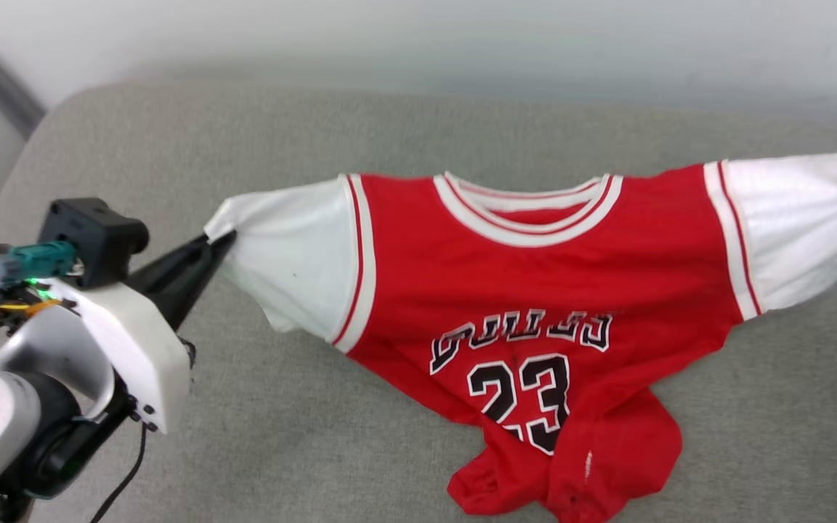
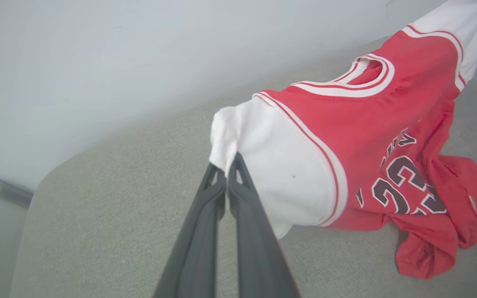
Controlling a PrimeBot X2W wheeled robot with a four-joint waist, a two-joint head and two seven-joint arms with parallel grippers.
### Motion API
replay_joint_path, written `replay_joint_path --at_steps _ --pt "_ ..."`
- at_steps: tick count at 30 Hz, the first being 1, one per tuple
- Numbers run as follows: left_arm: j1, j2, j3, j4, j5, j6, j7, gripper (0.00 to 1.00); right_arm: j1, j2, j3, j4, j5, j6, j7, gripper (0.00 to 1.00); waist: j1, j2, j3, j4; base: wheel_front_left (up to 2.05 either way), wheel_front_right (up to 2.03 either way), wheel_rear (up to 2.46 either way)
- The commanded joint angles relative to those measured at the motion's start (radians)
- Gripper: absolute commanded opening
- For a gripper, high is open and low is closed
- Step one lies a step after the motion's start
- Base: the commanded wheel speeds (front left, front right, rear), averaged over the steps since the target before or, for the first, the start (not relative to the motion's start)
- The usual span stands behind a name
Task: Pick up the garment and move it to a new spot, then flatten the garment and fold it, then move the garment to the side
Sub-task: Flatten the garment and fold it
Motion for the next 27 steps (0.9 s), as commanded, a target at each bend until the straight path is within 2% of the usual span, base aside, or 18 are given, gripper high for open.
replay_joint_path --at_steps 1,11,15,20,27 --pt "0.014 0.01 0.013 -0.005 0.0 0.012 -0.012 0.0 0.013 -0.014 -0.009 -0.026 0.012 -0.001 -0.012 0.0 -0.0001 -0.0001 -0.068 -0.03 0.0 0.0 0.0" --pt "-0.004 0.074 0.147 -0.049 0.013 0.1 -0.115 0.0 -0.037 -0.04 -0.094 -0.194 0.065 -0.001 -0.087 0.0 -0.0001 -0.0001 -0.163 -0.091 0.0 0.0 0.0" --pt "-0.028 0.093 0.2 -0.066 0.02 0.118 -0.154 0.0 -0.073 -0.022 -0.126 -0.227 0.092 -0.001 -0.13 0.0 -0.0001 -0.0001 -0.175 -0.115 0.0 0.0 0.0" --pt "-0.086 0.119 0.244 -0.08 0.05 0.115 -0.179 0.0 -0.104 -0.023 -0.147 -0.233 0.104 -0.001 -0.178 0.0 -0.0001 -0.0001 -0.17 -0.138 0.0 0.0 0.0" --pt "-0.221 0.139 0.269 -0.066 0.105 0.103 -0.148 0.0 -0.191 -0.006 -0.163 -0.192 0.119 -0.001 -0.243 0.0 -0.0001 -0.0001 -0.112 -0.172 0.0 0.0 0.0"
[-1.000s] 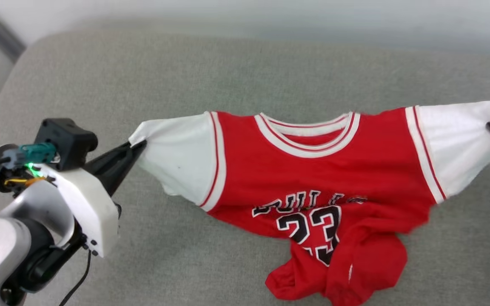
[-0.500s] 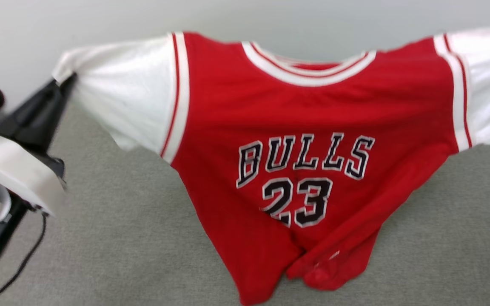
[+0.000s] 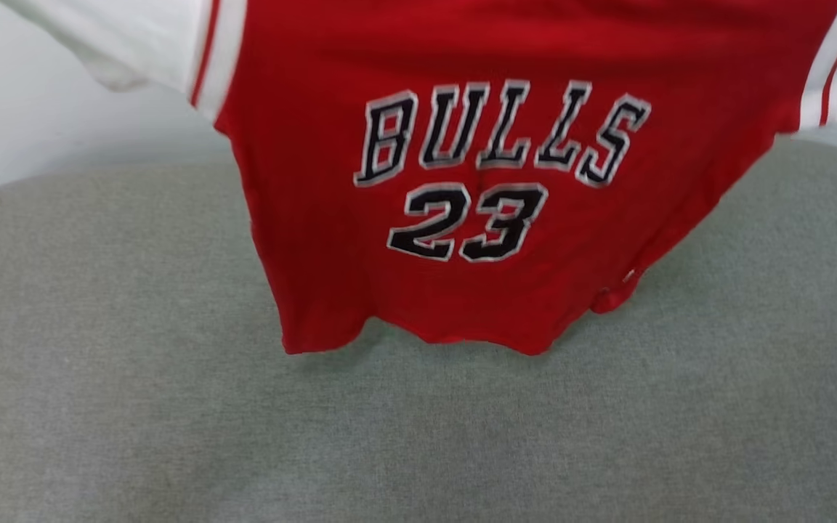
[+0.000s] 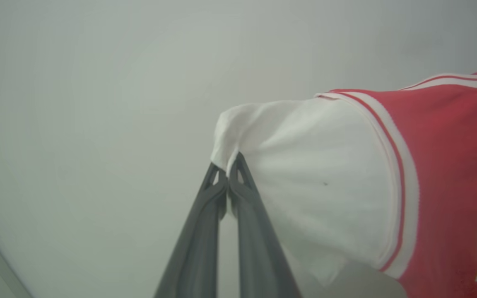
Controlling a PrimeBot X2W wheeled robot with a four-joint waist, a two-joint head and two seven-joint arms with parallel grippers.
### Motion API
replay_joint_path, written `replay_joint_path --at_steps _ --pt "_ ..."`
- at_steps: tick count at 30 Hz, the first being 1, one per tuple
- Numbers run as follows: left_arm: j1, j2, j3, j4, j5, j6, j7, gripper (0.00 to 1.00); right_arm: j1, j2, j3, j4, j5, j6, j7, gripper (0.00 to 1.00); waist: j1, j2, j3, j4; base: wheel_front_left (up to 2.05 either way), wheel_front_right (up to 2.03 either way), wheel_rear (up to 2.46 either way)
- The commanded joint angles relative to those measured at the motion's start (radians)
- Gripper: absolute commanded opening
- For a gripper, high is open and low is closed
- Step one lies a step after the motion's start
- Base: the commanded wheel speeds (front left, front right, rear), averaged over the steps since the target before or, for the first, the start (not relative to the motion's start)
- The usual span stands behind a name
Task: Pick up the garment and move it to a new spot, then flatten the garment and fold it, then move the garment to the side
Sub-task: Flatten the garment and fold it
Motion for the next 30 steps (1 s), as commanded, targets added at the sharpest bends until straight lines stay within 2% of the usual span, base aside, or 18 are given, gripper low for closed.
replay_joint_path --at_steps 1,5,11,16,24,30 --pt "-0.043 -0.007 0.006 0.016 0.009 -0.006 0.006 0.0 -0.041 0.006 0.0 0.014 0.004 -0.001 -0.013 0.0 0.0 0.0 0.04 -0.015 0.0 0.0 0.0" --pt "-0.146 -0.047 -0.003 0.078 0.028 -0.04 0.003 0.0 -0.122 0.026 0.02 0.049 0.0 -0.001 -0.04 0.0 0.0 0.0 0.114 -0.029 0.0 0.0 0.0" --pt "-0.373 -0.133 -0.048 0.243 0.075 -0.133 0.012 0.0 -0.279 0.074 0.083 0.097 -0.053 -0.001 -0.071 0.0 0.0 0.0 0.266 -0.047 0.0 0.0 0.0" --pt "-0.599 -0.213 -0.08 0.422 0.132 -0.205 0.013 0.0 -0.469 0.153 0.095 0.218 -0.123 -0.001 -0.162 0.0 0.0 0.0 0.372 -0.071 0.0 0.0 0.0" --pt "-0.958 -0.371 -0.084 0.725 0.198 -0.249 -0.074 0.0 -0.785 0.232 0.052 0.464 -0.25 -0.001 -0.333 0.0 0.0 0.0 0.505 -0.069 0.0 0.0 0.0" --pt "-1.086 -0.434 -0.108 0.894 0.225 -0.293 -0.138 0.0 -0.93 0.263 0.014 0.633 -0.323 -0.001 -0.456 0.0 0.0 0.0 0.554 -0.072 0.0 0.0 0.0"
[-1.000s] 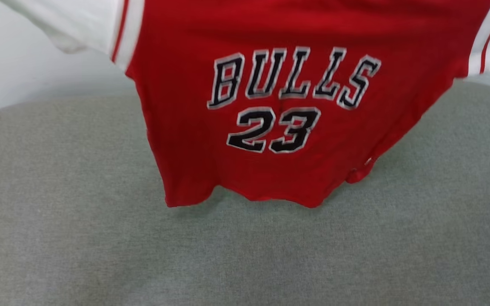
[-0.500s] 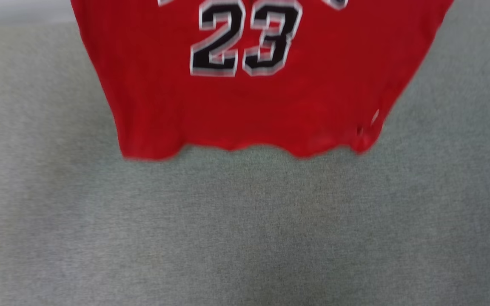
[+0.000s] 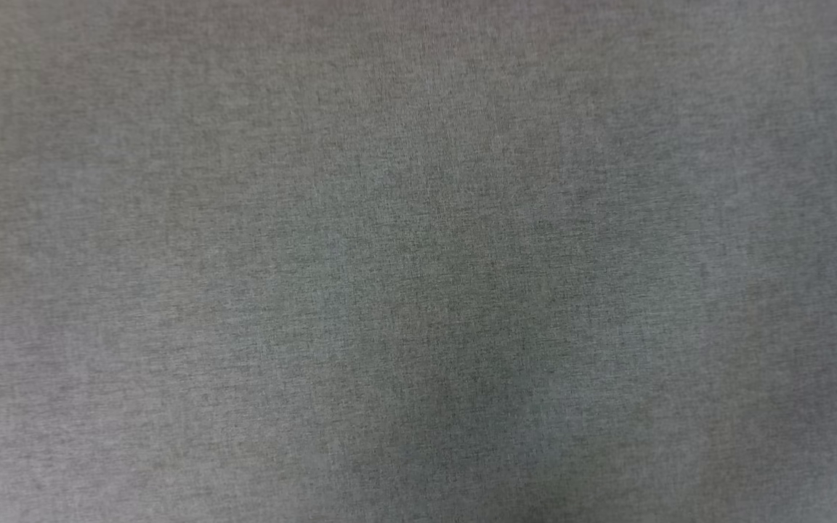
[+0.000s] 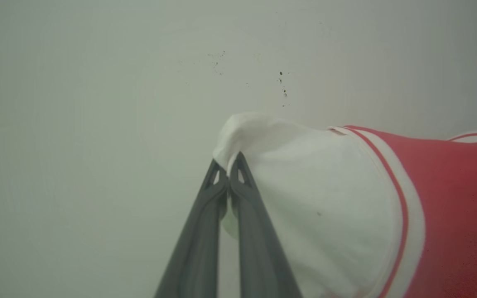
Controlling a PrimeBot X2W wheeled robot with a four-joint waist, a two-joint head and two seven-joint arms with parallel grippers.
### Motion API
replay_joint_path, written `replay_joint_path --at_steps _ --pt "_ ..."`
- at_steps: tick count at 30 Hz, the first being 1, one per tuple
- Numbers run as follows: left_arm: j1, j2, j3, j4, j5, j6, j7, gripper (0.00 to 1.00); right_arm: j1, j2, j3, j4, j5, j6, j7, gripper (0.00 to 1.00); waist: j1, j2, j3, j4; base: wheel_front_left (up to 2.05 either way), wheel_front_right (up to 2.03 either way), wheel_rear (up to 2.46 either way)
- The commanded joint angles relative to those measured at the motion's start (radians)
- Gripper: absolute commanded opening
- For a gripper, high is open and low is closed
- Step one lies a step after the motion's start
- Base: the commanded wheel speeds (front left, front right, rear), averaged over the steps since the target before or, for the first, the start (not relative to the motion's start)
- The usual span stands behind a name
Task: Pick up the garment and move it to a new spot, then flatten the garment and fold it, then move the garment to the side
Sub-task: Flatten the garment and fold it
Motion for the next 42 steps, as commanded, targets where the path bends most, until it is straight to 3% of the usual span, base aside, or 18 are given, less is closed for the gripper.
replay_joint_path --at_steps 1,10,21,31,36,42 --pt "-0.042 -0.024 -0.005 0.035 0.005 -0.009 -0.027 0.0 -0.046 0.0 -0.008 0.041 -0.02 -0.001 -0.029 0.0 -0.0003 -0.0001 0.033 0.005 0.0 0.0 0.0" --pt "0.051 -0.11 -0.054 0.149 -0.005 -0.051 -0.154 0.0 0.004 0.003 0.009 0.179 -0.056 -0.001 -0.12 0.0 -0.0003 -0.0001 0.088 0.054 0.0 0.0 0.0" --pt "0.513 -0.153 -0.17 0.206 -0.045 -0.074 -0.256 0.0 0.395 -0.035 0.128 0.22 0.048 -0.001 -0.169 0.0 -0.0003 -0.0001 -0.082 0.074 0.0 0.0 0.0" --pt "1.009 -0.11 -0.231 0.095 -0.124 -0.018 -0.244 0.0 0.881 -0.168 0.271 0.078 0.218 -0.001 -0.055 0.0 -0.0003 -0.0001 -0.301 0.091 0.0 0.0 0.0" --pt "1.237 -0.063 -0.255 0.007 -0.169 0.03 -0.216 0.0 1.101 -0.222 0.279 -0.005 0.28 -0.001 -0.025 0.0 -0.0003 -0.0001 -0.384 0.099 0.0 0.0 0.0" --pt "1.422 -0.03 -0.279 -0.093 -0.208 0.09 -0.184 0.0 1.321 -0.302 0.279 -0.068 0.273 -0.001 -0.026 0.0 -0.0003 -0.0001 -0.439 0.112 0.0 0.0 0.0"
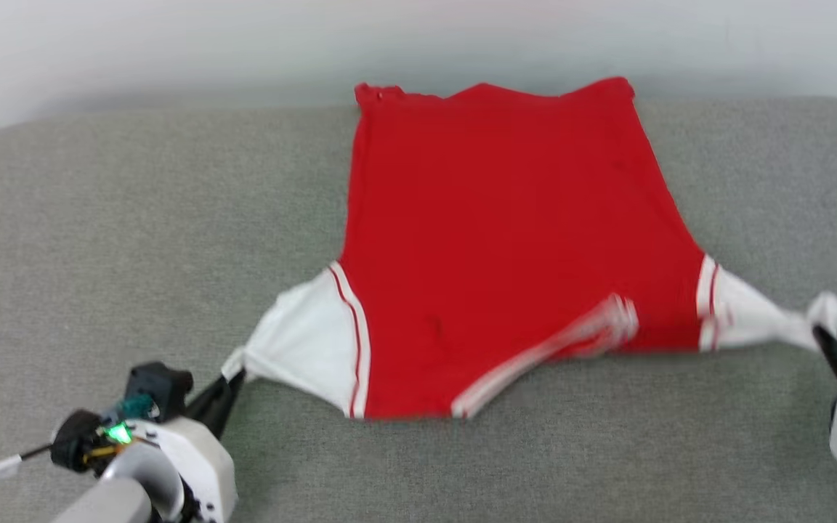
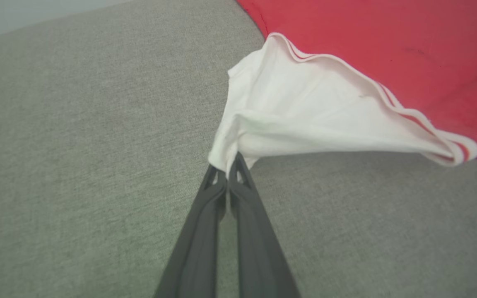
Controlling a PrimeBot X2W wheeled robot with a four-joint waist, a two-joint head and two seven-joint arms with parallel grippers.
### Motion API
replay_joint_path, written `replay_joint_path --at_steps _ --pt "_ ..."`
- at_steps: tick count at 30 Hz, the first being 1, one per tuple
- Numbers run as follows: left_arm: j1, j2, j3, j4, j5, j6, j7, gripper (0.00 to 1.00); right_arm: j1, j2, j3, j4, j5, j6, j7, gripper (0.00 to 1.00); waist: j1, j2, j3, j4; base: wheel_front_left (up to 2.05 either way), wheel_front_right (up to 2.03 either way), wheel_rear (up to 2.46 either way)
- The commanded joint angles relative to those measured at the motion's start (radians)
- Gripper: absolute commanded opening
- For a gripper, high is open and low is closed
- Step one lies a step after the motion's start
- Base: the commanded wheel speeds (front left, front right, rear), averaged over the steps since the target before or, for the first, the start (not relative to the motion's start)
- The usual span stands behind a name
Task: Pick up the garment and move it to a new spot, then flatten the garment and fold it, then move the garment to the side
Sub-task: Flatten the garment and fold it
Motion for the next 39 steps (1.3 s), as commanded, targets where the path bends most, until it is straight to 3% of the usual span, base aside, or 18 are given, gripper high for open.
replay_joint_path --at_steps 1,8,16,20,21,22,25,29,31,39 --pt "0.033 0.009 -0.003 -0.019 -0.006 0.016 0.009 0.0 0.049 -0.021 -0.003 -0.009 0.0 -0.002 -0.008 0.0 0.0004 0.0 -0.027 0.011 0.0 0.0 0.0" --pt "0.16 0.036 -0.02 -0.092 -0.034 0.065 0.02 0.0 0.204 -0.035 -0.019 -0.089 0.03 -0.002 0.004 0.0 0.0004 0.0 -0.082 0.01 0.0 0.0 0.0" --pt "0.289 0.061 -0.046 -0.183 -0.075 0.104 0.054 0.0 0.386 -0.073 -0.033 -0.203 0.095 -0.002 0.132 0.0 0.0004 0.0 -0.124 0.0 0.0 0.0 0.0" --pt "0.309 0.063 -0.046 -0.212 -0.087 0.113 0.065 0.0 0.423 -0.061 -0.062 -0.225 0.11 -0.002 0.179 0.0 0.0004 0.0 -0.123 0.003 0.0 0.0 0.0" --pt "0.312 0.064 -0.048 -0.218 -0.093 0.113 0.076 0.0 0.423 -0.064 -0.063 -0.237 0.1 -0.002 0.185 0.45 0.0004 0.0 -0.123 0.005 0.0 0.0 0.0" --pt "0.315 0.071 -0.049 -0.25 -0.102 0.124 0.096 0.0 0.411 -0.065 -0.066 -0.257 0.1 -0.001 0.227 1.0 0.0004 0.0 -0.117 0.008 0.0 0.0 0.0" --pt "0.328 0.077 -0.047 -0.309 -0.107 0.14 0.101 0.0 0.372 -0.077 -0.085 -0.3 0.127 -0.001 0.274 1.0 0.0004 0.0 -0.1 0.019 0.0 0.0 0.0" --pt "0.316 0.121 -0.062 -0.423 -0.104 0.117 0.155 0.0 0.306 -0.102 -0.107 -0.375 0.164 -0.001 0.376 1.0 0.0004 0.0 -0.052 0.048 0.0 0.0 0.0" --pt "0.285 0.17 -0.064 -0.545 -0.079 0.118 0.2 0.0 0.186 -0.088 -0.151 -0.421 0.19 -0.001 0.513 1.0 0.0004 0.0 0.017 0.089 0.0 0.0 0.0" --pt "0.212 0.213 -0.083 -0.723 -0.016 0.116 0.283 0.0 -0.152 -0.018 -0.231 -0.368 0.159 -0.001 0.775 1.0 0.0004 0.0 0.194 0.187 0.0 0.0 0.0"
